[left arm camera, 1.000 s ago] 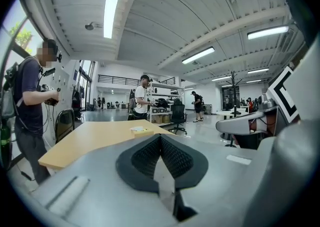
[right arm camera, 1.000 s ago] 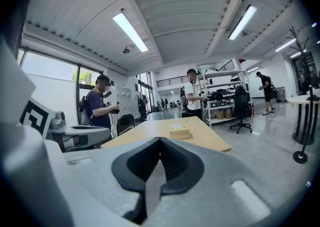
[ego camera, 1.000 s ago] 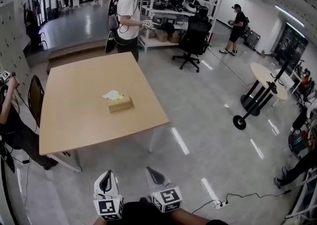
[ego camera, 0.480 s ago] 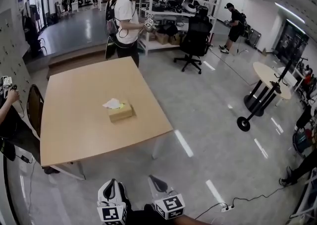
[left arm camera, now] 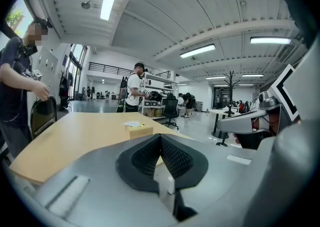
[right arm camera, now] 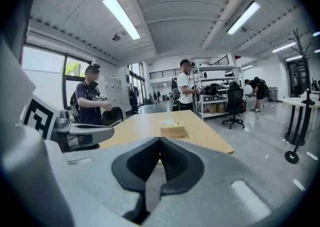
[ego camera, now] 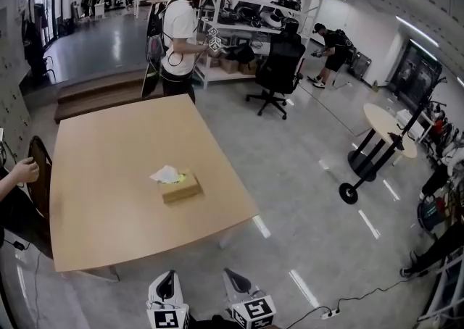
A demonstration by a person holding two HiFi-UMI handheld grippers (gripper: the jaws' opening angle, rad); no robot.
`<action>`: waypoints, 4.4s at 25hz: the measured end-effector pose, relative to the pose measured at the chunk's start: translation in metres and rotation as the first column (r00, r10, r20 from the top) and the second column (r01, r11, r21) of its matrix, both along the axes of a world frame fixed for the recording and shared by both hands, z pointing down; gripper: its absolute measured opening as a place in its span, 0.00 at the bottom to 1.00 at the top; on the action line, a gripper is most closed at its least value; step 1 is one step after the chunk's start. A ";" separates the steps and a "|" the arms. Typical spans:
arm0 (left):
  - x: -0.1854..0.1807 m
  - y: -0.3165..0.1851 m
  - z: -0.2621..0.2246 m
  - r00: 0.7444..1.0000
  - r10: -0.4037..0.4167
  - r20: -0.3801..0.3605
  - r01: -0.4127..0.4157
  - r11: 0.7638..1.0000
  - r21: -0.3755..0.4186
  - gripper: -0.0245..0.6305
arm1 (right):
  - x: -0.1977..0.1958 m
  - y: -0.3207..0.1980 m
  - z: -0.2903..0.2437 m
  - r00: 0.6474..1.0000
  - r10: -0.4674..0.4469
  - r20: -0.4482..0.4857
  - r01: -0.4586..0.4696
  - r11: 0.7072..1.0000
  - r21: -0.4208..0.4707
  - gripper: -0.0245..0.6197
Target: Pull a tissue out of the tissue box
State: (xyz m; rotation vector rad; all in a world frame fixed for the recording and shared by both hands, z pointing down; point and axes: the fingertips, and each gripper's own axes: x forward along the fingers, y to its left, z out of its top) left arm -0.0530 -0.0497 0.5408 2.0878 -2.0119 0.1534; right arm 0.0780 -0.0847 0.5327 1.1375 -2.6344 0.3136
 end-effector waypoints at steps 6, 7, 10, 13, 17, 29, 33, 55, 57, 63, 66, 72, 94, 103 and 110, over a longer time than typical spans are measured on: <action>-0.049 -0.042 0.004 1.000 0.022 -0.019 -0.022 1.000 0.003 0.07 | -0.038 -0.042 0.003 0.999 0.044 -0.026 -0.044 0.999 -0.008 0.02; -0.059 -0.048 0.001 1.000 0.020 -0.023 -0.020 1.000 0.006 0.07 | -0.044 -0.048 0.004 0.998 0.053 -0.028 -0.053 0.999 -0.006 0.02; -0.087 -0.065 -0.012 1.000 0.010 -0.030 -0.010 1.000 0.018 0.07 | -0.063 -0.064 -0.006 0.997 0.078 -0.028 -0.078 0.997 0.015 0.02; -0.107 -0.084 -0.012 0.999 0.030 -0.018 -0.030 0.999 0.022 0.07 | -0.078 -0.080 -0.024 0.994 0.110 -0.023 -0.109 0.993 0.049 0.02; -0.123 -0.101 -0.028 0.998 0.056 -0.005 -0.056 0.997 0.046 0.07 | -0.090 -0.093 -0.034 0.989 0.146 -0.035 -0.144 0.988 0.056 0.02; -0.170 -0.124 -0.017 1.000 0.015 -0.002 -0.015 0.997 0.078 0.07 | -0.138 -0.135 -0.028 0.990 0.116 -0.080 -0.110 0.991 0.078 0.02; -0.196 -0.121 -0.006 0.999 -0.051 0.013 0.050 0.996 0.078 0.07 | -0.155 -0.148 -0.025 0.992 0.087 -0.095 -0.079 0.993 0.084 0.02; -0.234 -0.220 -0.011 0.993 -0.106 0.058 0.106 0.994 -0.004 0.07 | -0.235 -0.261 0.047 0.942 -0.144 -0.304 0.126 0.989 -0.078 0.23; -0.233 -0.231 -0.009 0.992 -0.110 0.069 0.111 0.994 -0.019 0.07 | -0.237 -0.276 0.056 0.934 -0.158 -0.322 0.135 0.986 -0.093 0.26; -0.240 -0.256 0.002 0.989 -0.123 0.083 0.127 0.991 -0.046 0.07 | -0.257 -0.309 0.078 0.908 -0.209 -0.363 0.164 0.975 -0.150 0.33; -0.240 -0.269 0.001 0.987 -0.138 0.077 0.143 0.988 -0.062 0.07 | -0.262 -0.315 0.094 0.888 -0.249 -0.386 0.187 0.964 -0.191 0.33; -0.241 -0.272 0.016 0.984 -0.156 0.086 0.164 0.981 -0.099 0.07 | -0.263 -0.314 0.119 0.858 -0.287 -0.425 0.193 0.949 -0.249 0.33; -0.231 -0.263 0.025 0.988 -0.154 0.024 0.156 0.980 -0.122 0.07 | -0.268 -0.319 0.072 0.923 -0.178 -0.340 0.134 0.980 -0.148 0.04; -0.222 -0.234 -0.002 0.998 -0.066 0.007 0.066 0.997 -0.036 0.07 | -0.252 -0.274 0.018 0.962 -0.068 -0.264 0.057 0.997 -0.049 0.04; -0.191 -0.202 -0.010 0.999 0.046 0.011 -0.046 0.999 -0.001 0.07 | -0.224 -0.215 0.011 0.971 -0.007 -0.238 -0.001 1.000 -0.031 0.04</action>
